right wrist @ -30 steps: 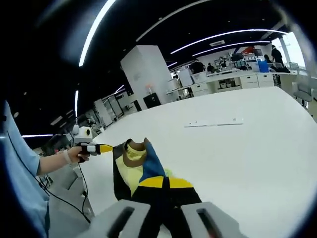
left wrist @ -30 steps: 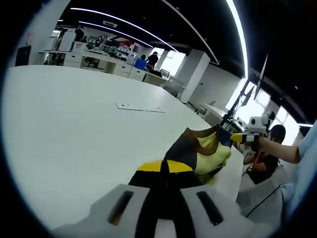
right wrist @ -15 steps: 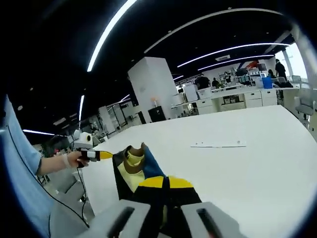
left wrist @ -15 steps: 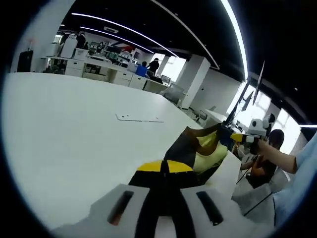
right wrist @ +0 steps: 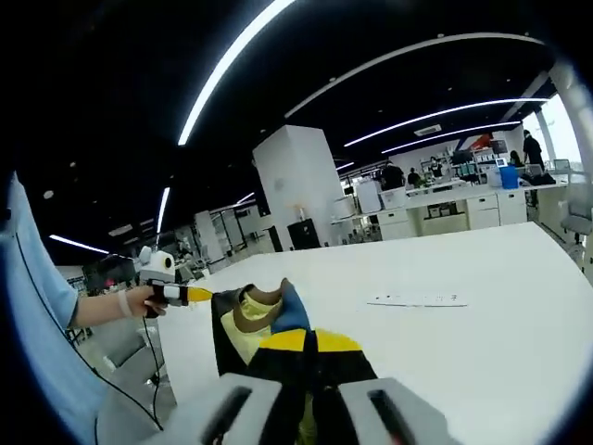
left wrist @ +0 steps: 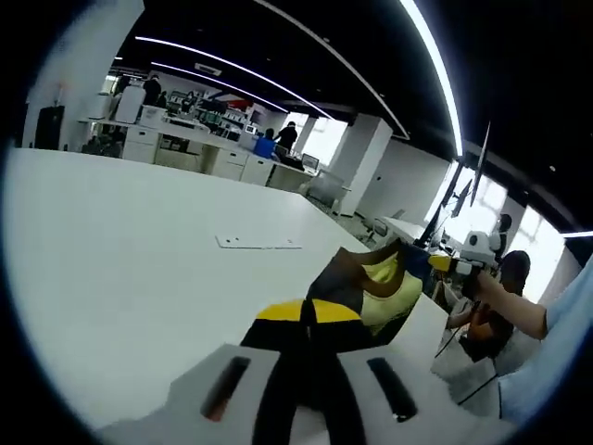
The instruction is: Fold the garment on the visible template until the final outline fits inside the template.
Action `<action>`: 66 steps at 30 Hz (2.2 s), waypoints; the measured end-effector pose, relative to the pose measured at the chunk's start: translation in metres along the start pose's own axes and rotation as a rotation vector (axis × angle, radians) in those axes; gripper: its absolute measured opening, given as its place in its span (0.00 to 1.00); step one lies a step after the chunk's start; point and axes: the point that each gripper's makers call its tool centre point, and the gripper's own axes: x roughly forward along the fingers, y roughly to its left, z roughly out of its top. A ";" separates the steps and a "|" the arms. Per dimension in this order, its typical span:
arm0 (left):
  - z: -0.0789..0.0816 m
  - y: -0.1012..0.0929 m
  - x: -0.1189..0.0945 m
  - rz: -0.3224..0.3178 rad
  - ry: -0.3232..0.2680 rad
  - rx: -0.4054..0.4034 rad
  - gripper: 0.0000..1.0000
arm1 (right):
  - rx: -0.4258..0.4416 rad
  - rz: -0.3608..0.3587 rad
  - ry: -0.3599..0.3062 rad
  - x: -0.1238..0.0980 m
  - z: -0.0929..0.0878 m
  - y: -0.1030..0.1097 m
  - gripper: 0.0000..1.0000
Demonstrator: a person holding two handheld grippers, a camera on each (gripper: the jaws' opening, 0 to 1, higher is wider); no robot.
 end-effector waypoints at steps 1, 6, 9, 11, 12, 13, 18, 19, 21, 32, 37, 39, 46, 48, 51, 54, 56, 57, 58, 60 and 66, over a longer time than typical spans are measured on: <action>0.002 0.000 -0.001 0.000 -0.008 -0.002 0.00 | -0.013 0.002 0.000 0.000 0.002 0.001 0.00; 0.019 0.000 -0.008 -0.020 -0.062 -0.050 0.00 | -0.052 0.020 -0.023 0.000 0.019 0.011 0.00; 0.027 0.001 -0.010 -0.024 -0.087 -0.057 0.00 | -0.065 0.030 -0.040 0.001 0.028 0.015 0.00; 0.030 0.003 -0.010 -0.024 -0.097 -0.063 0.00 | -0.069 0.033 -0.042 0.002 0.030 0.015 0.00; 0.031 0.004 -0.009 -0.027 -0.102 -0.069 0.00 | -0.070 0.034 -0.039 0.004 0.030 0.015 0.00; 0.030 0.008 -0.009 -0.028 -0.104 -0.072 0.00 | -0.073 0.034 -0.033 0.006 0.029 0.013 0.00; 0.025 0.023 -0.002 -0.017 -0.105 -0.078 0.00 | -0.056 0.031 -0.016 0.014 0.023 0.006 0.00; 0.025 0.025 -0.001 -0.014 -0.106 -0.086 0.00 | -0.054 0.029 -0.011 0.015 0.022 0.004 0.00; 0.024 0.030 0.003 -0.008 -0.114 -0.099 0.00 | -0.054 0.026 -0.003 0.018 0.021 0.000 0.00; 0.022 0.057 0.024 0.004 -0.128 -0.127 0.00 | -0.059 0.013 0.045 0.049 0.023 -0.027 0.00; 0.023 0.077 0.045 0.012 -0.126 -0.138 0.00 | -0.045 -0.003 0.083 0.073 0.022 -0.055 0.00; 0.021 0.084 0.053 0.014 -0.116 -0.141 0.00 | -0.042 -0.007 0.089 0.080 0.020 -0.063 0.00; 0.014 0.111 0.088 0.025 -0.063 -0.154 0.00 | -0.015 -0.053 0.149 0.114 0.003 -0.110 0.00; 0.012 0.115 0.100 0.033 -0.049 -0.155 0.00 | -0.009 -0.065 0.167 0.120 -0.004 -0.120 0.00; 0.008 0.128 0.117 0.046 -0.028 -0.152 0.00 | 0.003 -0.095 0.206 0.131 -0.020 -0.144 0.00; -0.001 0.140 0.136 0.068 -0.001 -0.153 0.00 | 0.043 -0.111 0.229 0.138 -0.035 -0.158 0.00; -0.006 0.148 0.148 0.075 0.012 -0.152 0.00 | 0.064 -0.139 0.252 0.144 -0.047 -0.169 0.00; -0.012 0.154 0.156 0.081 0.027 -0.145 0.00 | 0.074 -0.153 0.263 0.149 -0.055 -0.175 0.00; -0.018 0.160 0.161 0.089 0.043 -0.146 0.00 | 0.060 -0.161 0.280 0.152 -0.062 -0.179 0.00; -0.031 0.169 0.171 0.113 0.072 -0.192 0.00 | 0.041 -0.187 0.316 0.158 -0.076 -0.189 0.00; -0.046 0.184 0.193 0.138 0.116 -0.167 0.00 | 0.116 -0.229 0.320 0.170 -0.095 -0.206 0.00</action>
